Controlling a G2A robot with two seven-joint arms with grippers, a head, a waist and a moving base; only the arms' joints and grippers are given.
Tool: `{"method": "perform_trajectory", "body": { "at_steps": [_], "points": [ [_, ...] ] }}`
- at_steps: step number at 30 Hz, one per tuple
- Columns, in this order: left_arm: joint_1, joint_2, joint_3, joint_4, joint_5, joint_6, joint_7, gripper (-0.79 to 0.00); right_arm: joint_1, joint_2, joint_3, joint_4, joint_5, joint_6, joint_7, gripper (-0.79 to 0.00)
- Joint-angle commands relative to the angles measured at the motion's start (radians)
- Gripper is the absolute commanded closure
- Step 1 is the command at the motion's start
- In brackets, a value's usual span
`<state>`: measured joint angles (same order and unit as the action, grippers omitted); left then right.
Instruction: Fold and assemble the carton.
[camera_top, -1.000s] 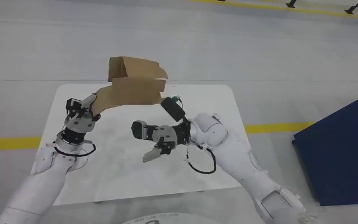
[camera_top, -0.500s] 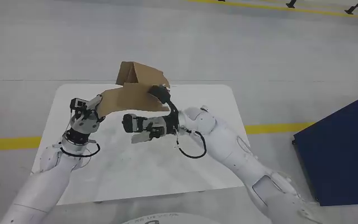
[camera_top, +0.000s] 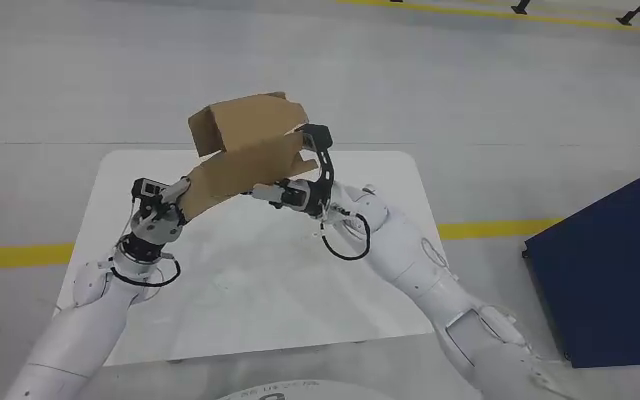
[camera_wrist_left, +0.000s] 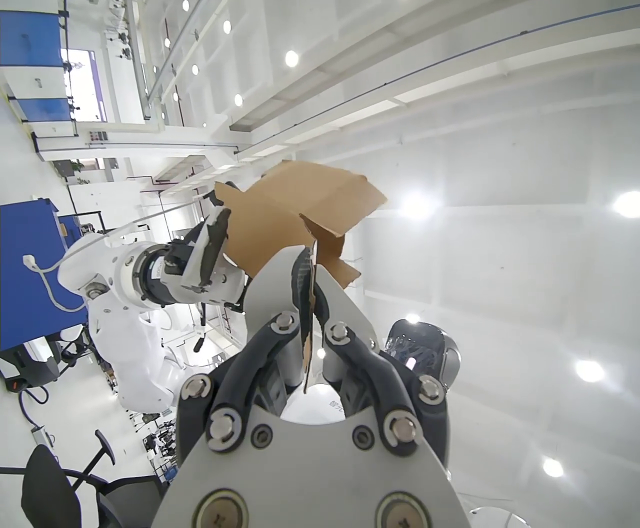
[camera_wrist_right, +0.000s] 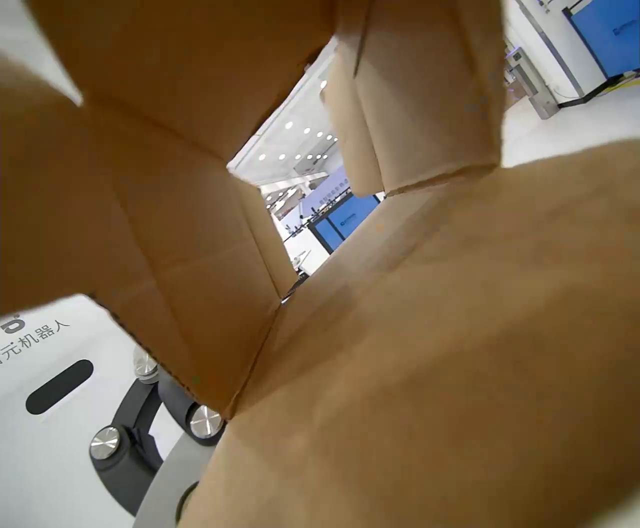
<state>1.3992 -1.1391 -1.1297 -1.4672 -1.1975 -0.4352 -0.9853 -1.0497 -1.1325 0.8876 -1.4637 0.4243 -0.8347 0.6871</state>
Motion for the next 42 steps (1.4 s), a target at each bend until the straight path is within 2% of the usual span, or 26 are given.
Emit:
{"method": "perform_trajectory", "body": {
  "at_steps": [1, 2, 3, 5, 8, 9, 11, 17, 18, 19, 22, 27, 28, 33, 42],
  "points": [
    [-0.004, -0.003, -0.001, 0.011, 0.025, -0.009, 0.000, 0.000, -0.005, -0.001, 0.010, -0.001, -0.026, -0.009, -0.020, -0.643],
    [-0.005, -0.004, 0.001, 0.014, 0.036, -0.014, 0.001, 0.000, -0.010, -0.002, 0.015, -0.005, -0.035, -0.014, -0.031, -0.613],
    [-0.007, -0.006, 0.003, 0.017, 0.049, -0.019, 0.000, 0.000, -0.014, -0.002, 0.020, -0.007, -0.042, -0.023, -0.044, -0.474],
    [-0.010, -0.009, 0.006, 0.022, 0.072, -0.030, 0.002, 0.000, -0.023, -0.003, 0.032, -0.012, -0.066, -0.035, -0.064, -0.360],
    [-0.011, -0.013, 0.010, 0.029, 0.093, -0.040, 0.007, 0.000, -0.038, -0.004, 0.049, -0.023, -0.112, -0.044, -0.096, -0.252],
    [-0.011, -0.015, 0.011, 0.031, 0.095, -0.039, 0.007, 0.000, -0.043, -0.004, 0.054, -0.029, -0.125, -0.047, -0.109, -0.185],
    [-0.014, -0.017, 0.013, 0.039, 0.115, -0.033, 0.008, 0.000, -0.053, -0.005, 0.063, -0.038, -0.149, -0.055, -0.135, 0.000],
    [-0.013, -0.023, 0.008, 0.062, 0.126, -0.040, 0.007, 0.000, -0.084, -0.006, 0.110, -0.061, -0.261, -0.082, -0.207, 0.000],
    [-0.012, -0.025, 0.008, 0.064, 0.119, -0.037, 0.004, -0.219, -0.090, -0.005, 0.120, -0.068, -0.285, -0.084, -0.217, 0.000],
    [-0.011, -0.026, 0.006, 0.064, 0.112, -0.036, -0.002, -0.785, -0.097, -0.004, 0.131, -0.075, -0.313, -0.084, -0.227, 0.000],
    [-0.003, -0.027, -0.011, 0.064, 0.082, -0.029, -0.020, -0.785, -0.118, 0.001, 0.167, -0.103, -0.397, -0.087, -0.239, 0.000],
    [0.037, -0.017, -0.113, 0.070, -0.062, 0.033, -0.068, -0.785, -0.193, 0.017, 0.268, -0.178, -0.554, -0.114, -0.279, 0.000],
    [0.037, -0.017, -0.113, 0.070, -0.062, 0.033, -0.068, -0.785, -0.211, 0.021, 0.285, -0.191, -0.569, -0.120, -0.285, 0.000],
    [0.037, -0.017, -0.113, 0.070, -0.062, 0.033, -0.068, -0.785, -0.269, 0.032, 0.339, -0.231, -0.570, -0.146, -0.305, 0.000],
    [0.037, -0.017, -0.113, 0.070, -0.062, 0.033, -0.068, -0.785, -0.269, 0.032, 0.339, -0.231, -0.570, -0.146, -0.305, 0.000]
  ]
}}
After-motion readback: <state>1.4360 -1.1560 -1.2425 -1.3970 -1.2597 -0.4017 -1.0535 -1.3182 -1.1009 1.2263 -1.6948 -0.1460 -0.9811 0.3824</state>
